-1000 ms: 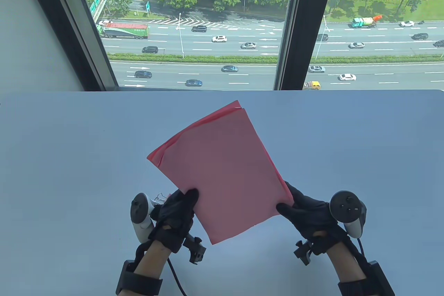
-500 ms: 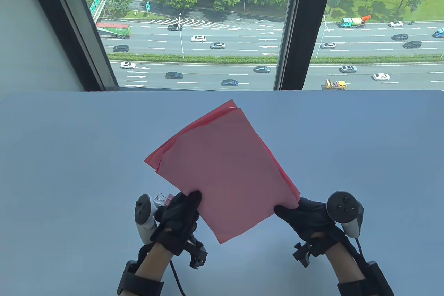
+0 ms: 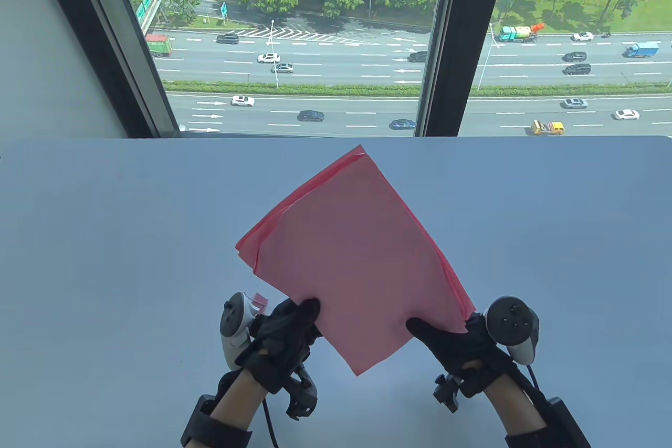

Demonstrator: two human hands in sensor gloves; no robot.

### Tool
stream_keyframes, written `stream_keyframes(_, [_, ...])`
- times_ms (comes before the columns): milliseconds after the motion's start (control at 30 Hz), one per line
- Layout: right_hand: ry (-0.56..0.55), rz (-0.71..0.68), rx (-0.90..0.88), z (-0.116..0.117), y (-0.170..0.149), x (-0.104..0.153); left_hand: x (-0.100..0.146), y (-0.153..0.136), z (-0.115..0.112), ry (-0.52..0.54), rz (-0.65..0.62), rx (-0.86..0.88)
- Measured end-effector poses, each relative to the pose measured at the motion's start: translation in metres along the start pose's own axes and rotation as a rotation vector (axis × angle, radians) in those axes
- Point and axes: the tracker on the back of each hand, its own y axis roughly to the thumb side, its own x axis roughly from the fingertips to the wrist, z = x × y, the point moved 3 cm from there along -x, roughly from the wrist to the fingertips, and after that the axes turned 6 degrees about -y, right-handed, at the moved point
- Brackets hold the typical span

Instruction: Clip paper with binder clip (Left hand to clip)

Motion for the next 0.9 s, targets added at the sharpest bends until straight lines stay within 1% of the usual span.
stream_keyframes(33, [-0.006,0.001,-0.011,-0.001,0.000,0.000,0.001,0.001,0.002,0.028,0.009,-0.033])
stream_keyframes(133, [-0.023,0.002,-0.070,-0.004,-0.001,0.000,0.002,0.001,0.006,0.058,0.034,-0.074])
stream_keyframes(300, [-0.043,-0.002,-0.151,-0.007,0.001,-0.001,0.001,-0.001,0.005,0.033,0.051,-0.075])
stream_keyframes(400, [-0.083,0.001,-0.212,-0.012,0.000,-0.001,0.000,0.001,0.005,0.019,0.056,-0.150])
stream_keyframes(533, [-0.080,0.025,-0.238,-0.017,-0.005,-0.003,0.001,0.003,0.009,0.040,0.071,-0.230])
stream_keyframes(667, [-0.051,0.061,-0.180,-0.025,-0.010,-0.005,0.007,0.009,0.027,0.152,0.078,-0.235])
stream_keyframes(800, [-0.038,0.096,-0.122,-0.030,-0.019,-0.006,0.015,0.023,0.049,0.268,0.027,-0.287])
stream_keyframes(900, [-0.043,0.106,-0.108,-0.035,-0.021,-0.006,0.021,0.033,0.059,0.342,-0.012,-0.337])
